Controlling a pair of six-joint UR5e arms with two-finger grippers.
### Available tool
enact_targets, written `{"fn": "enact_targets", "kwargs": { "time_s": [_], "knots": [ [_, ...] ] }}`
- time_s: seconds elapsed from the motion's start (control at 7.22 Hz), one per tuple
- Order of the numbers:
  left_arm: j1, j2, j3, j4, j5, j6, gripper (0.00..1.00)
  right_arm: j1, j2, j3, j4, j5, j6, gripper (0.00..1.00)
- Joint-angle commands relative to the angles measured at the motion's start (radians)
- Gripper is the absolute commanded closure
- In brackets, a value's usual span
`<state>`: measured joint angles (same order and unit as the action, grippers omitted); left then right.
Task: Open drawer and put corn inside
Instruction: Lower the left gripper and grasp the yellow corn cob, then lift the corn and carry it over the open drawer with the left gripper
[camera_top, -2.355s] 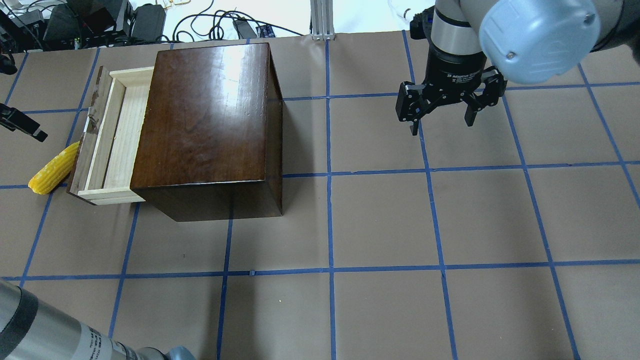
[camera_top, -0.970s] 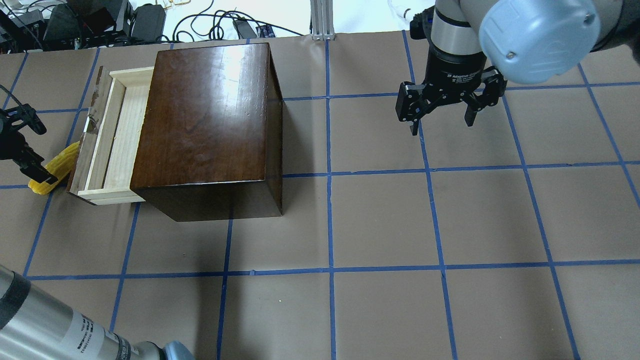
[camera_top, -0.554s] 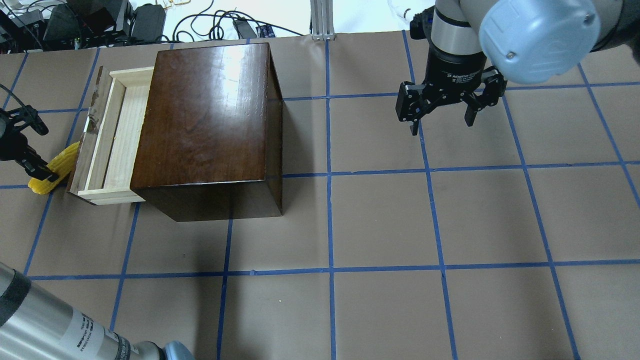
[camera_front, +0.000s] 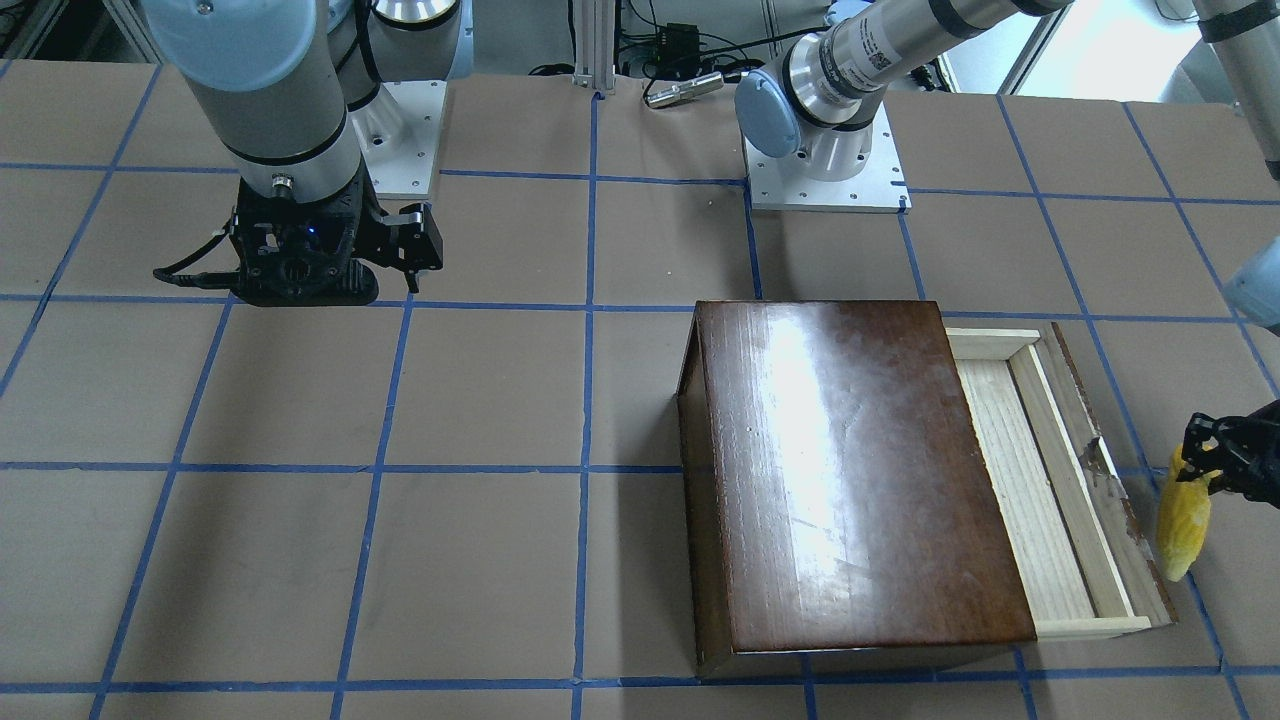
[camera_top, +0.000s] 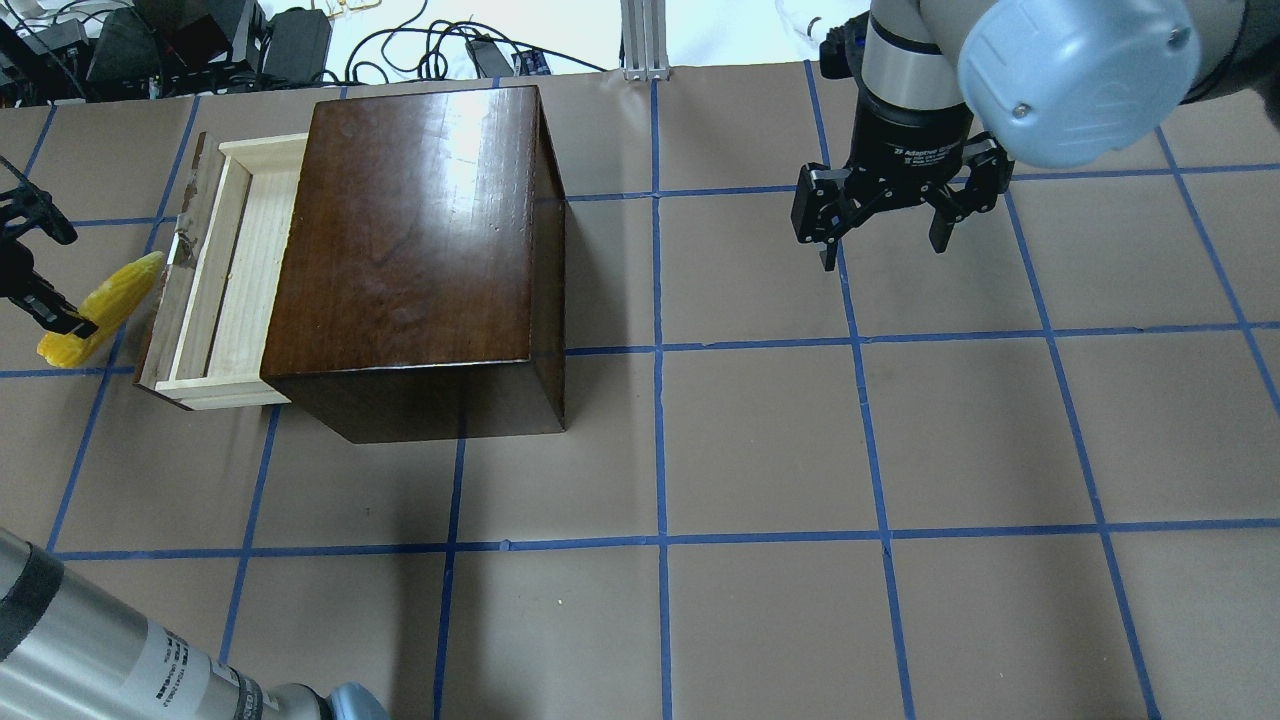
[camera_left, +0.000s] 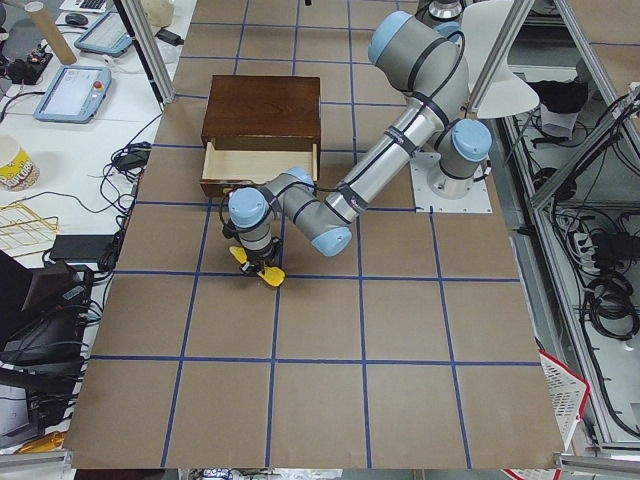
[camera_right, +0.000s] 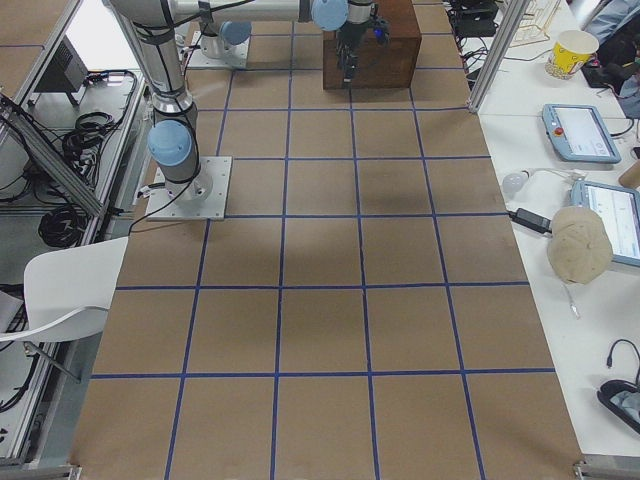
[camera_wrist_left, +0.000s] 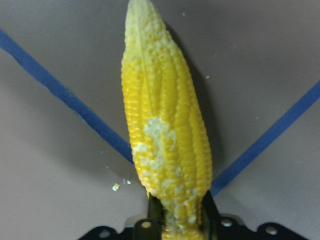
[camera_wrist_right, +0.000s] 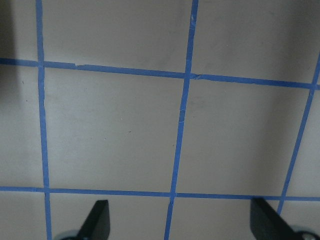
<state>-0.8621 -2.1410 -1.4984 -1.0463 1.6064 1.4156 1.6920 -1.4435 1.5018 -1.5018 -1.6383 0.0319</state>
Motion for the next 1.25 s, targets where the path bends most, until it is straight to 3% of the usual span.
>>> {"fn": "enact_targets", "kwargs": {
  "time_s": [0.0, 0.42, 1.11],
  "knots": [
    [-0.017, 0.035, 0.081, -0.111, -0.006, -0.143, 1.00, 0.000, 0.000, 0.000, 0.000, 0.000, 0.000, 0.00],
    [-0.087, 0.082, 0.229, -0.343, -0.006, -0.390, 1.00, 0.000, 0.000, 0.000, 0.000, 0.000, 0.000, 0.00],
    [-0.257, 0.193, 0.254, -0.512, -0.013, -0.839, 1.00, 0.000, 0.000, 0.000, 0.000, 0.000, 0.000, 0.00]
  ]
}}
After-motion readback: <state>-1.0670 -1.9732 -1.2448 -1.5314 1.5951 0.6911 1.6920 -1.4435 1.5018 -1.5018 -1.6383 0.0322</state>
